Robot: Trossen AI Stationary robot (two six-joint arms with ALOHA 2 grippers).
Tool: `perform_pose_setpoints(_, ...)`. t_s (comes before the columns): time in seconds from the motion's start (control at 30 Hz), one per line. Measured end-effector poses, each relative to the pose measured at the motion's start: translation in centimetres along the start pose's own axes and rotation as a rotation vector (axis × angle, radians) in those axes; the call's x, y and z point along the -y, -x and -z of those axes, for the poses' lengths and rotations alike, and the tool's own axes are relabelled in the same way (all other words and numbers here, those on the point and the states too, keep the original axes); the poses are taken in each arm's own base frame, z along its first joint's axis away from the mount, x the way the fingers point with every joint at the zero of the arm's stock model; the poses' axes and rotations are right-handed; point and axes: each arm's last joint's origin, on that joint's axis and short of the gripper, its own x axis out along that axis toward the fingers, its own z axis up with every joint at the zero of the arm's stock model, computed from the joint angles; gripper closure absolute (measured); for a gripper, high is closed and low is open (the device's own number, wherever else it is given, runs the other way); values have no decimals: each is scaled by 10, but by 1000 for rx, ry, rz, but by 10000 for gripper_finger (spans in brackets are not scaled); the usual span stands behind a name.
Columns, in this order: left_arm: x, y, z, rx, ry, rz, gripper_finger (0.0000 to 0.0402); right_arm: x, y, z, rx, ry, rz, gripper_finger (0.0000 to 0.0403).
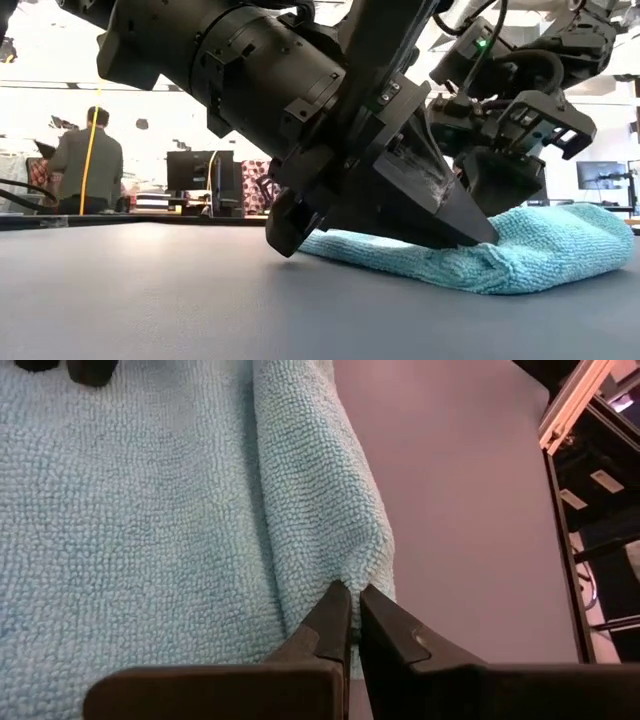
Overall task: Roll towel into tight, uniform cylinder
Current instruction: Roll the blue microfiber cloth
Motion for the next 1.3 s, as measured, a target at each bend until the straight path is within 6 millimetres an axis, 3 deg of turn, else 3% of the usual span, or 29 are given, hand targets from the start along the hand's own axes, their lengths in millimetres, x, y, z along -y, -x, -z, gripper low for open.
perform_pose_setpoints(1.13, 10, 4, 5, 45, -97, 14, 401, 6, 2, 3, -25, 4, 96, 296)
perform_pose_setpoints(1.3, 7, 4, 8, 11, -80, -10, 401, 2, 14, -1, -3, 15, 78, 296)
